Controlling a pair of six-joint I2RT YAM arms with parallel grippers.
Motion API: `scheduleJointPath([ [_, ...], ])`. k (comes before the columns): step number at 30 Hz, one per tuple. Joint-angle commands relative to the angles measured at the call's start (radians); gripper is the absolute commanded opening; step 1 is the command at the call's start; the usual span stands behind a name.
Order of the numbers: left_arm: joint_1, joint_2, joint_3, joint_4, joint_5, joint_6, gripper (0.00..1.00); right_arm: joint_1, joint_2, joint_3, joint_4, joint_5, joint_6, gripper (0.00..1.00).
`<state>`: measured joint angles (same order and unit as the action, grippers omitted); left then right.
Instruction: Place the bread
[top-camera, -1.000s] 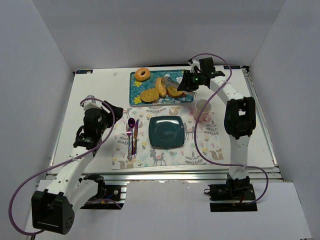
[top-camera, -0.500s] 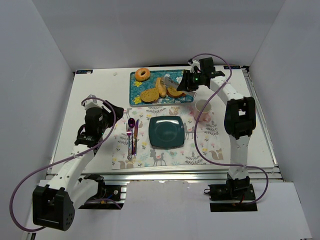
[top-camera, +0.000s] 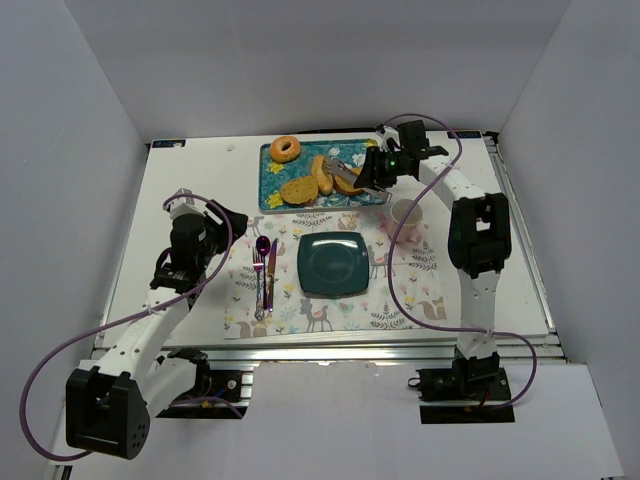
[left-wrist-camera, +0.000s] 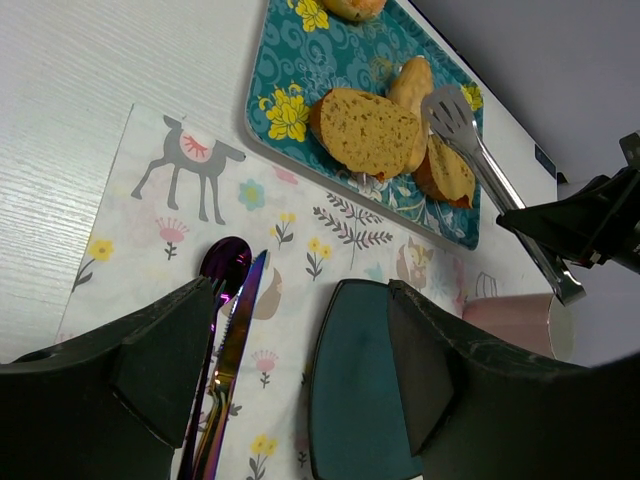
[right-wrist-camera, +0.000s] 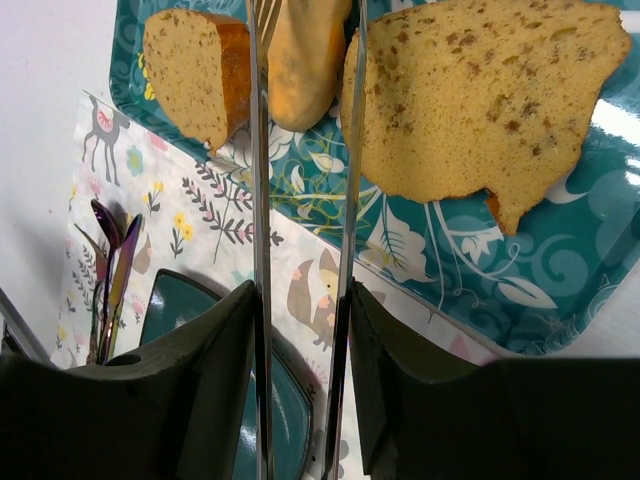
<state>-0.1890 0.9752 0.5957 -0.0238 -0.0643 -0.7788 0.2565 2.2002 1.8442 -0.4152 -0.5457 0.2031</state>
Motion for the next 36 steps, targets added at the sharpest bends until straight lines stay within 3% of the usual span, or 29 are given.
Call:
scheduleJointPath([
  [1, 0.005, 0.0, 0.007, 0.015, -0.009, 0.006, 0.79, 0.001, -0.008, 0.003, 0.024, -0.026, 0.018, 0.45],
  [18, 0.005, 0.003, 0.019, 0.007, -0.015, 0.009, 0.79, 0.006, 0.001, -0.011, 0.046, -0.077, 0.082, 0.44],
  [32, 0.005, -0.007, 0.023, -0.001, -0.02, 0.007, 0.79, -0.005, -0.031, -0.02, 0.07, -0.138, 0.073, 0.11],
  [36, 0.005, -0.01, 0.021, 0.001, -0.02, 0.007, 0.79, -0.019, -0.053, -0.004, 0.078, -0.154, 0.067, 0.07],
])
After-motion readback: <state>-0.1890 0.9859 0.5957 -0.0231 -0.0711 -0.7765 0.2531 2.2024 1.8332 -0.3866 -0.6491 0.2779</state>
